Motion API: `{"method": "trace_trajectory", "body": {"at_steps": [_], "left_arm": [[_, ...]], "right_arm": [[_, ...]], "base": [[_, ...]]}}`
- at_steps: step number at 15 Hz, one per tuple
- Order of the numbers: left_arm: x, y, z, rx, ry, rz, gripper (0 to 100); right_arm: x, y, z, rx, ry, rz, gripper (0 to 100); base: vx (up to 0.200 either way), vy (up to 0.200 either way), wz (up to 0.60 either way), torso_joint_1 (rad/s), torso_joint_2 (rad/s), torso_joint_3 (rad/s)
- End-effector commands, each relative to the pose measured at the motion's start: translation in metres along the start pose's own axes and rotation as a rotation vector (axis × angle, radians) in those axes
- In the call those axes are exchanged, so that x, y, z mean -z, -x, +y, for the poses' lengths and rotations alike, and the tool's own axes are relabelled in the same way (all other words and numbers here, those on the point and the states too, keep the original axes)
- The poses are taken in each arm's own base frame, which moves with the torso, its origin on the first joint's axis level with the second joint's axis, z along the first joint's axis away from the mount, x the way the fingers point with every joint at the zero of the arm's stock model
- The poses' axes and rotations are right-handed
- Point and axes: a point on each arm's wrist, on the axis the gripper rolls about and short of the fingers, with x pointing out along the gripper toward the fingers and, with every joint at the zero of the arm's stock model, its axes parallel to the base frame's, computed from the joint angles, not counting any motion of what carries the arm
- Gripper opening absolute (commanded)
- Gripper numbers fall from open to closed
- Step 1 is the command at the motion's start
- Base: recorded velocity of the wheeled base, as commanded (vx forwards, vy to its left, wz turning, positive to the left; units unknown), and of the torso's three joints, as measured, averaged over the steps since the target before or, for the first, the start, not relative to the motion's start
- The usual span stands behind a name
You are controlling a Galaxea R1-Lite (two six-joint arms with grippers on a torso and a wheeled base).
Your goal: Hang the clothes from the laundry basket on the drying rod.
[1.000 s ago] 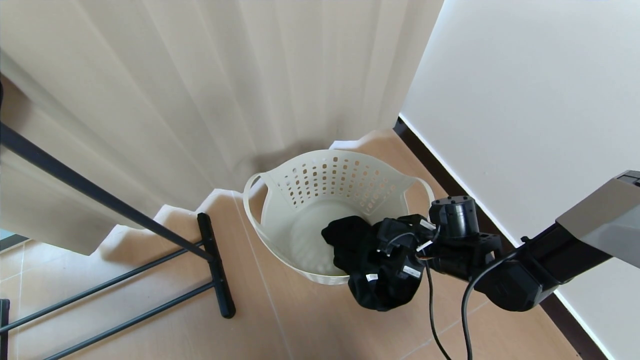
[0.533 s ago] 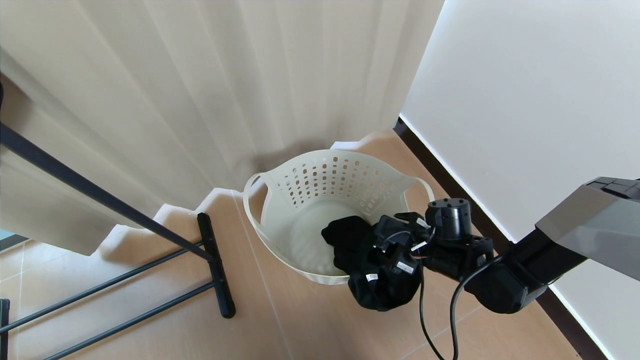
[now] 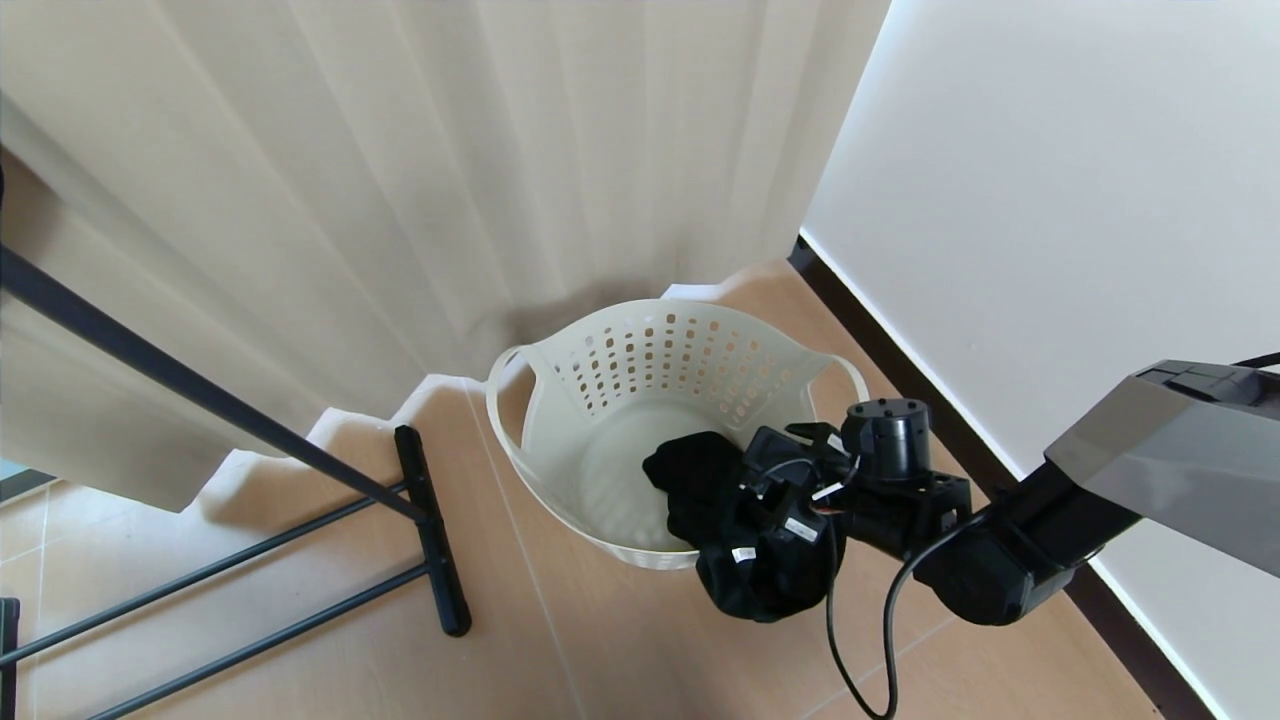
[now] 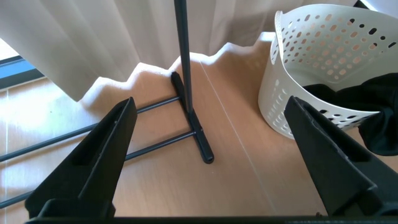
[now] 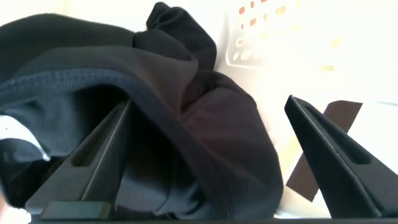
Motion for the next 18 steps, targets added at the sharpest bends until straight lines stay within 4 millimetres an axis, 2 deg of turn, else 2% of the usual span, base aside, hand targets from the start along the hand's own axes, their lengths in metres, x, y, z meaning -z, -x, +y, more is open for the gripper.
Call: {"method": "trace_trajectory", "body": {"at_steps": [1,7,9,13,15,18], "left_arm": [[0.000,0.000,0.000,-0.001,0.000,0.000,100],[0.000,0.000,0.000,-0.001,0.000,0.000,100],[0.000,0.000,0.000,-0.001,0.000,0.000,100],[0.000,0.000,0.000,-0.001,0.000,0.000,100],[0.000,0.000,0.000,-0.001,0.000,0.000,100],[0.000,0.000,0.000,-0.001,0.000,0.000,100]], "right_arm": [[0.001,-0.002,0.001,0.001,0.000,-0.003,0],[0.000,0.000,0.001,0.006,-0.021,-0.005,0],[-0.012,0.014,-0.005,0.027,-0.031,-0.048,0],[-0.065,0.104,-0.017,0.115,-0.111,-0.216,0],[-0.089,0.141,-0.002,0.135,-0.189,-0.271,0],[-0.102,0.198,0.016,0.146,-0.214,-0.359,0]], "base": [[0.000,0.000,0.00,0.000,0.00,0.000],[0.000,0.000,0.00,0.000,0.00,0.000],[0.000,0.000,0.00,0.000,0.00,0.000],[0.000,0.000,0.00,0.000,0.00,0.000],[0.000,0.000,0.00,0.000,0.00,0.000],[0.000,0.000,0.00,0.000,0.00,0.000]]}}
